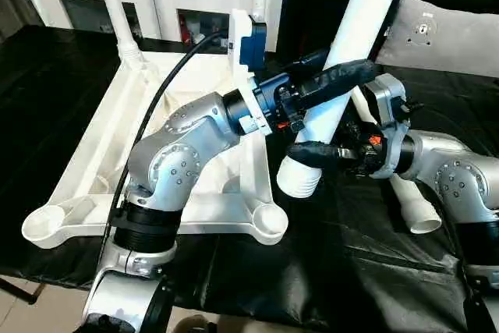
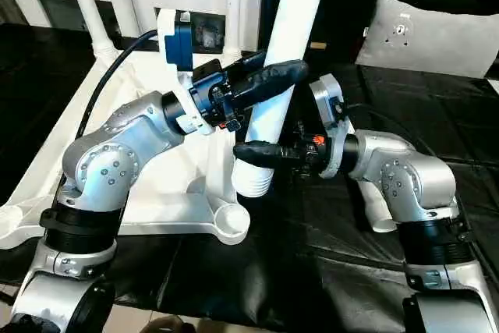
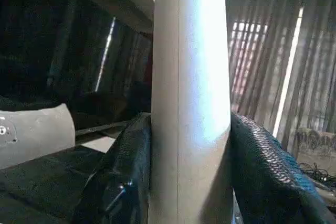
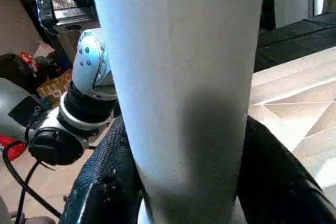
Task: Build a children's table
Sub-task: Pick table leg
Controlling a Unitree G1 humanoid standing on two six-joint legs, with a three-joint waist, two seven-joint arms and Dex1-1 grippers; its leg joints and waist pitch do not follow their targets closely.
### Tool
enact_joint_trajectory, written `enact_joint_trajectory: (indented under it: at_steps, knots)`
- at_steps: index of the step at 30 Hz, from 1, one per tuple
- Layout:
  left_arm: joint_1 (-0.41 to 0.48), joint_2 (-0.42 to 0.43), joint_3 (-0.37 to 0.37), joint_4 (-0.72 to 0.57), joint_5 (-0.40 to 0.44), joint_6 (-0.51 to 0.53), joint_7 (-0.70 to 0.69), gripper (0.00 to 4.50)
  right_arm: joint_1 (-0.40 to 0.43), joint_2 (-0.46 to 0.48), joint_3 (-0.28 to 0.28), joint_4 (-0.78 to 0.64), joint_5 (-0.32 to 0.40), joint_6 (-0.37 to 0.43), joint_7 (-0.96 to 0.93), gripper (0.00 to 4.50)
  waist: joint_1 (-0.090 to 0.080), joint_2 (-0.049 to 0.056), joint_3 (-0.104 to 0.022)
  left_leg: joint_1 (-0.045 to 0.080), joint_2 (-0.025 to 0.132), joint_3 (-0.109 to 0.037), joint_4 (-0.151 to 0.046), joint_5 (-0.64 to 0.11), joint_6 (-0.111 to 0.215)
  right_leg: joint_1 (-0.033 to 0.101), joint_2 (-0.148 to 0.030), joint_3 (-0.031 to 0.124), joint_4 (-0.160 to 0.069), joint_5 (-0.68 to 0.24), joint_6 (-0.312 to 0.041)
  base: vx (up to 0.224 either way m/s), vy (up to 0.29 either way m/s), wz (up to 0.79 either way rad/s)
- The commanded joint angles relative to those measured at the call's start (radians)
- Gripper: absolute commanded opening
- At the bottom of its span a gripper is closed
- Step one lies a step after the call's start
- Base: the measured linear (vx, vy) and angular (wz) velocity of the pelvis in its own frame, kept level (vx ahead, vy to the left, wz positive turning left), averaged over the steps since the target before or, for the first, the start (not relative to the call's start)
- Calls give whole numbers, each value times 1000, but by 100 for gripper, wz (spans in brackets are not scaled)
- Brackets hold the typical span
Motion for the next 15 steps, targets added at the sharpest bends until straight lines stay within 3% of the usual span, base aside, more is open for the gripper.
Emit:
enact_joint_trajectory:
  at_steps: [1, 6, 7, 10, 15]
  knots:
    - [0, -7, -12, -21, -2, -7, -12, 180, -19, -2, 2, 3, 2, 5, -2, 198, 4, -13, -70, 16, 87, -29, -67, -44, 72, 53, -86, 45, -68, 5, -296, 0, 0, 0]
    - [-1, -12, -8, -17, -9, 13, 7, 180, -16, -1, 3, 0, -3, 4, -2, 196, 4, -13, -71, 16, 87, -29, -67, -37, 74, 54, -87, 45, -65, 25, -300, 0, 0, 0]
    - [-6, -21, 1, -9, -16, 34, 37, 236, -14, -2, 4, -1, -5, 4, -1, 196, 4, -14, -72, 16, 87, -29, -66, -34, 76, 54, -86, 45, -65, 31, -301, 0, 0, 0]
    - [-7, -19, -3, -20, -40, 58, 21, 257, -14, -3, 7, -1, -10, 3, -3, 194, 4, -14, -71, 15, 86, -29, -66, -37, 75, 54, -87, 44, -66, 22, -304, 0, 0, 0]
    - [2, -2, -63, -54, -5, 46, -19, 287, -22, 10, 18, 18, -39, -15, -28, 192, 3, -12, -71, 17, 88, -30, -68, -44, 70, 52, -86, 45, -68, 6, -293, 0, 0, 0]
